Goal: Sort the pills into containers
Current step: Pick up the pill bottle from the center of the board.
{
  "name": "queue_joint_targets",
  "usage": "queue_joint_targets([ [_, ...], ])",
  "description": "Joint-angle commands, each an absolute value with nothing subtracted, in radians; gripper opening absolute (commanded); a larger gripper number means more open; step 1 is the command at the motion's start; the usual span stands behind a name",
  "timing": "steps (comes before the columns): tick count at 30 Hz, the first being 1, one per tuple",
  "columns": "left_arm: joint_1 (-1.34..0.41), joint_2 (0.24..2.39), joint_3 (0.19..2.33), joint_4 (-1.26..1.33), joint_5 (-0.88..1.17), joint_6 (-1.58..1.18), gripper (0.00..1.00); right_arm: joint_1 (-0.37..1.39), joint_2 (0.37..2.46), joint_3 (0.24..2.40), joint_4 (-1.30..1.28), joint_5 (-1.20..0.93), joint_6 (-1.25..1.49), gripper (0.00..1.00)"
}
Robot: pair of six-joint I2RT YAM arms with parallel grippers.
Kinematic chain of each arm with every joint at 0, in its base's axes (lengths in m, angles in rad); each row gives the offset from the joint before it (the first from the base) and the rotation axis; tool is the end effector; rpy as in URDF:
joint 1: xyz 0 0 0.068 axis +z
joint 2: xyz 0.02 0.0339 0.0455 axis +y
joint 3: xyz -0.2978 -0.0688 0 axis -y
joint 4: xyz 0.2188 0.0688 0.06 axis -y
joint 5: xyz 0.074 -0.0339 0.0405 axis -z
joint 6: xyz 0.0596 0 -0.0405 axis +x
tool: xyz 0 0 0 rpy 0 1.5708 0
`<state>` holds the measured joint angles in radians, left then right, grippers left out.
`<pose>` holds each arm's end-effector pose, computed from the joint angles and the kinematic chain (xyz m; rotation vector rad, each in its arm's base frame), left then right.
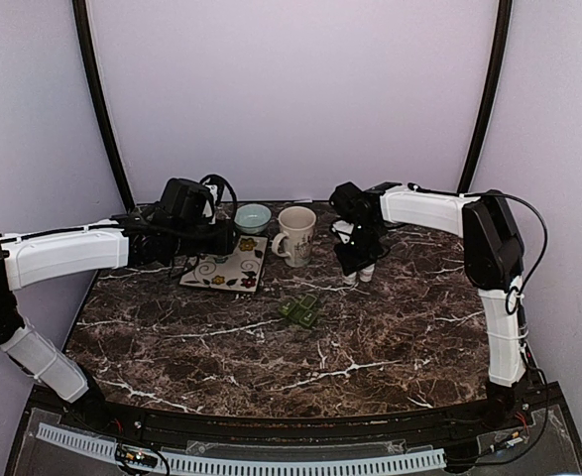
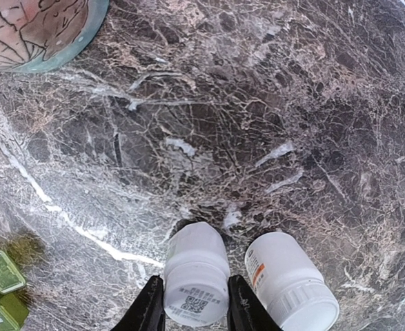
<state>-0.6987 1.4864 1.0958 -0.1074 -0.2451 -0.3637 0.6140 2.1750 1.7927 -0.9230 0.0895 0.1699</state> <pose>0.2665 -0.2050 0.3194 0.1958 2.0680 -0.4039 0.3705 0.2547 0.2039 -0.6137 2.7957 0.0275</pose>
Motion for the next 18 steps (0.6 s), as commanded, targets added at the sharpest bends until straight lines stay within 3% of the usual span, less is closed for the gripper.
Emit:
queue_joint_targets([
  [1, -0.704, 1.455, 1.098, -0.124, -0.239, -0.375, 0.45, 0.609, 2.142, 1.787, -0.922, 0.09, 0.176, 0.32],
  [18, -0.703, 1.462, 1.098, -0.119, -0.235, -0.374, 0.45, 0.606, 2.134, 1.799, -0.929, 0.084, 0.176, 0.32],
])
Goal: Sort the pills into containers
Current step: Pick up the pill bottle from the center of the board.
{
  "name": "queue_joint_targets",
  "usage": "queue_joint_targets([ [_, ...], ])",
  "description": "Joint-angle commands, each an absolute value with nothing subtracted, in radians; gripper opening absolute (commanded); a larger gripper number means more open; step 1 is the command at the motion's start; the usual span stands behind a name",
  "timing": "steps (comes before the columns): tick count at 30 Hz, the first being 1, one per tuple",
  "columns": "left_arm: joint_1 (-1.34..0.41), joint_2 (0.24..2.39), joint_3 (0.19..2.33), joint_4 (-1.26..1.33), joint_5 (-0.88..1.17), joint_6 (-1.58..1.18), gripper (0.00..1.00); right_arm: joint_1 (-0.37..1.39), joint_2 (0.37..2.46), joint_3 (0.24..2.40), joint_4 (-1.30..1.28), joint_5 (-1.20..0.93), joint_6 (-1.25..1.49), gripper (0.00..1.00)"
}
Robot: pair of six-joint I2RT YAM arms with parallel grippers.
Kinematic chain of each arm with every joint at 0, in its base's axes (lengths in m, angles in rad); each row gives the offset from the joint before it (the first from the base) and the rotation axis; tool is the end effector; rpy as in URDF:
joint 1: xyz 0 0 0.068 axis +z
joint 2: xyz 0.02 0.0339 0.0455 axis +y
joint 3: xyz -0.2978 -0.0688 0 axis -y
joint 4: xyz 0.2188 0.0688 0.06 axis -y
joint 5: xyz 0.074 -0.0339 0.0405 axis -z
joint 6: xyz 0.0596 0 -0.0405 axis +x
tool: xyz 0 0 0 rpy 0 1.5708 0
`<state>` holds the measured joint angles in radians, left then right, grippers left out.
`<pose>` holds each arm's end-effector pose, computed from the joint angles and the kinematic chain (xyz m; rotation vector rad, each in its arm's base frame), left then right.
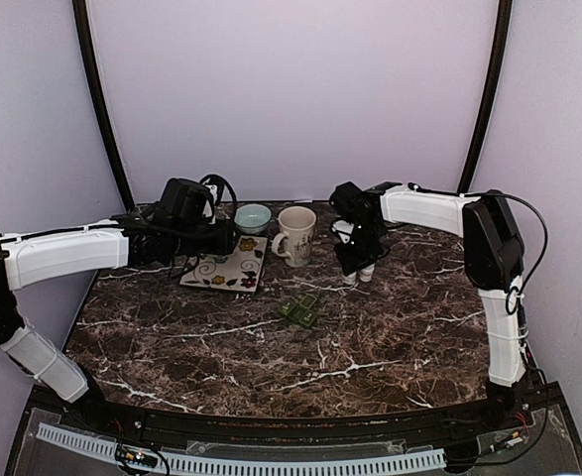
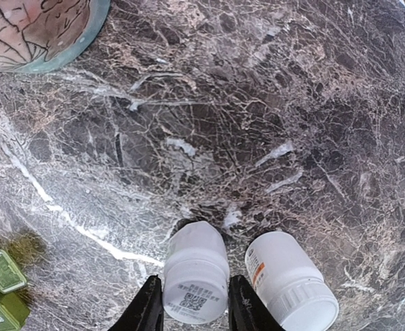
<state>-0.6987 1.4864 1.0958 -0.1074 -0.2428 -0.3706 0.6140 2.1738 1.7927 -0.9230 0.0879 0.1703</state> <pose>0.2664 -0.2051 0.3194 0.1902 2.0696 -0.4104 0.3704 0.2547 0.2044 -0.6132 2.7953 0.0304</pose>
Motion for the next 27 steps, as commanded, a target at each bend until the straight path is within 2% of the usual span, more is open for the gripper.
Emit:
queue_joint_targets([
  [1, -0.703, 1.463, 1.099, -0.119, -0.235, -0.374, 0.46, 0.606, 2.134, 1.801, -0.931, 0.085, 0.176, 0.33],
  [15, -0.703, 1.467, 1.102, -0.12, -0.236, -0.37, 0.46, 0.605, 2.135, 1.813, -0.939, 0.079, 0.175, 0.32],
  [27, -0.703, 1.47, 1.103, -0.119, -0.234, -0.37, 0.45, 0.601, 2.123, 1.822, -0.933, 0.051, 0.178, 0.12],
])
